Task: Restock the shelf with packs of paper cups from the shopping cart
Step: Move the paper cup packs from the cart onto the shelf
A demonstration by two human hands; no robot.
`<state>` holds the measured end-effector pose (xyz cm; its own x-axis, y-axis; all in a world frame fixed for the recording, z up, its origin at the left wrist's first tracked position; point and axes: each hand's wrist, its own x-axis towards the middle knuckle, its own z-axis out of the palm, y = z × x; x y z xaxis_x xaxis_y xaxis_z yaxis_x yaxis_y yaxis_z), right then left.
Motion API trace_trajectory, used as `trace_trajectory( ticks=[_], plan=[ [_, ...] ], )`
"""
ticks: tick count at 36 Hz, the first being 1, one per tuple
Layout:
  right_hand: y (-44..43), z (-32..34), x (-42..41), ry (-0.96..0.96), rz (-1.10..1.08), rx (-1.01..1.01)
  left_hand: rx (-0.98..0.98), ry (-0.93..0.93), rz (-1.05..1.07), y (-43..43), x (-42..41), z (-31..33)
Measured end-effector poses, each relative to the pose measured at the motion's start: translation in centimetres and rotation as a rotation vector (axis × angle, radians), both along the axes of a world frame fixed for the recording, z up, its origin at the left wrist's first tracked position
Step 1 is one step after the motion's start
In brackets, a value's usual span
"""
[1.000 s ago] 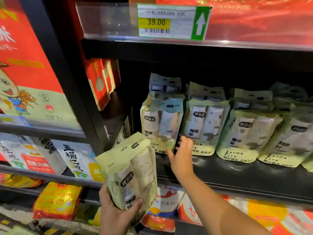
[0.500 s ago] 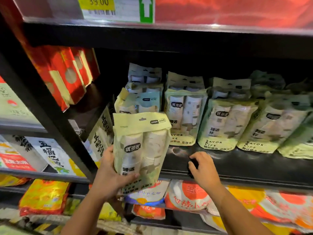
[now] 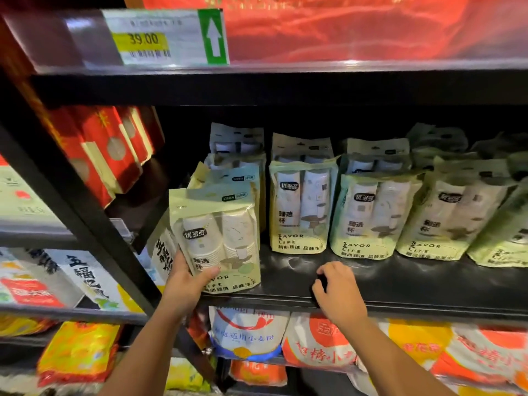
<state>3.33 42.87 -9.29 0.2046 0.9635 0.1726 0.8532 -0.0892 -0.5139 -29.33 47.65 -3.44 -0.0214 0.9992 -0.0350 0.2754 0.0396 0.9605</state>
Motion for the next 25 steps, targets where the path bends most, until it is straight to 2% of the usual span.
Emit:
trace_trajectory(
  ticks=[9, 19, 25],
  plan=[
    [-0.2, 0.1, -0.3, -0.034, -0.008, -0.012, 0.016, 0.292, -0.109, 1.6, 0.5, 1.5],
    [-0.2, 0.4, -0.2, -0.034, 0.009, -0.058, -0.003, 0.282, -0.168, 1.4, 0.2, 2.3],
    [-0.3, 0.6, 0.2, -0.026, 0.051, -0.065, -0.005, 0.207, -0.137, 0.9, -0.5, 1.3]
  ],
)
